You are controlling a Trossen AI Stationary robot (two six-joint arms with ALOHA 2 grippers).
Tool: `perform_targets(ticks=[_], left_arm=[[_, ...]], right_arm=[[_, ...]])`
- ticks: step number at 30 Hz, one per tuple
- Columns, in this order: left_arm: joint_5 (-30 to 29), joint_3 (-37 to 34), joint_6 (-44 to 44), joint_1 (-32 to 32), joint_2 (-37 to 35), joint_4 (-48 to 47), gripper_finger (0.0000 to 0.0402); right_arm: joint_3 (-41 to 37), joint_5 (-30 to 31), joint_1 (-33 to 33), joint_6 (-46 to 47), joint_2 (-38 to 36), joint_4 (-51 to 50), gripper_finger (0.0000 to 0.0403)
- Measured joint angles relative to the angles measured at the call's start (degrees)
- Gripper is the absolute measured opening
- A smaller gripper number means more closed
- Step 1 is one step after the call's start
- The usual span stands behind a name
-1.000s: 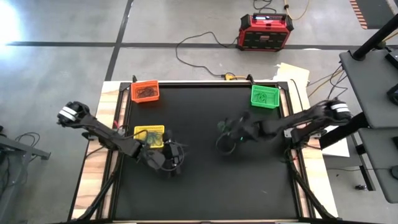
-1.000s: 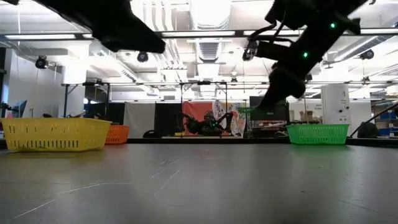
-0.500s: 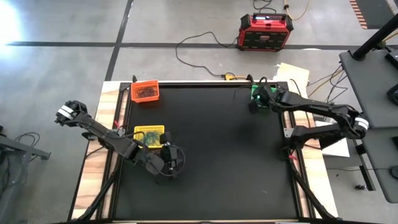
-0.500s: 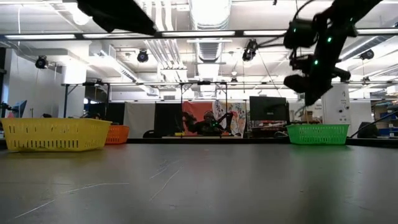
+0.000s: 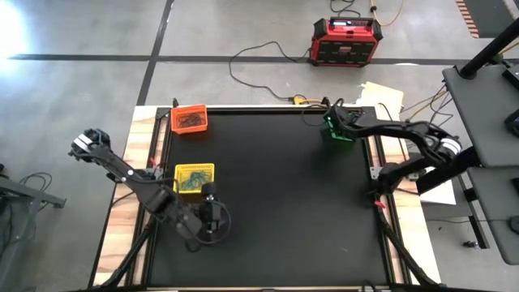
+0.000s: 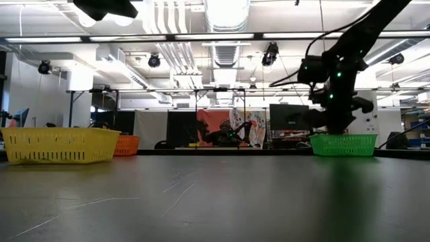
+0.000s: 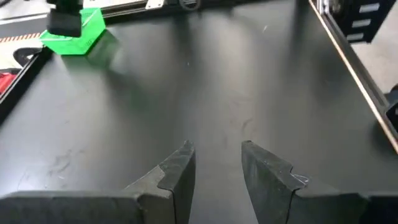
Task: Sort rubber bands into baskets
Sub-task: Put the green rubber band into the green bin, then return to Home Position
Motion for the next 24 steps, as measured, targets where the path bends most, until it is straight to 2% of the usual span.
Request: perform_targets(ticks=[7,13,16,19,22,24], left_arm=[[-1.8,-0.5,-1.2,-0.3,-1.0,0.0,0.0115],[-8.9,-2.8,-4.1,-0.6,-2.8,-0.9,0.0115],[-8.9,-6.3,-6.5,-0.7,-6.2,-0.2,0.0115],[-8.7,-12.2,-8.0,-0.8,-13.0,4.0,0.0115],[-6.5,-19.7,-5.6,-0.8,-21.4,9.4,0.0115],[-5.7,-24.4,-2.3,-0.7,-27.1,14.1,0.0115]], right_arm=[[0.2,0.0,-0.3,-2.4,1.2,0.5,0.0135],[0.1,2.7,3.6,-2.9,-6.7,0.3,0.0209],[0.1,4.7,8.7,-3.5,-11.8,0.5,0.0234],[-1.4,5.0,16.4,-4.3,-16.8,4.3,0.0252],[-6.1,3.4,26.1,-4.2,-20.5,16.1,0.0265],[-10.9,0.9,32.4,-6.3,-21.4,29.7,0.0269]])
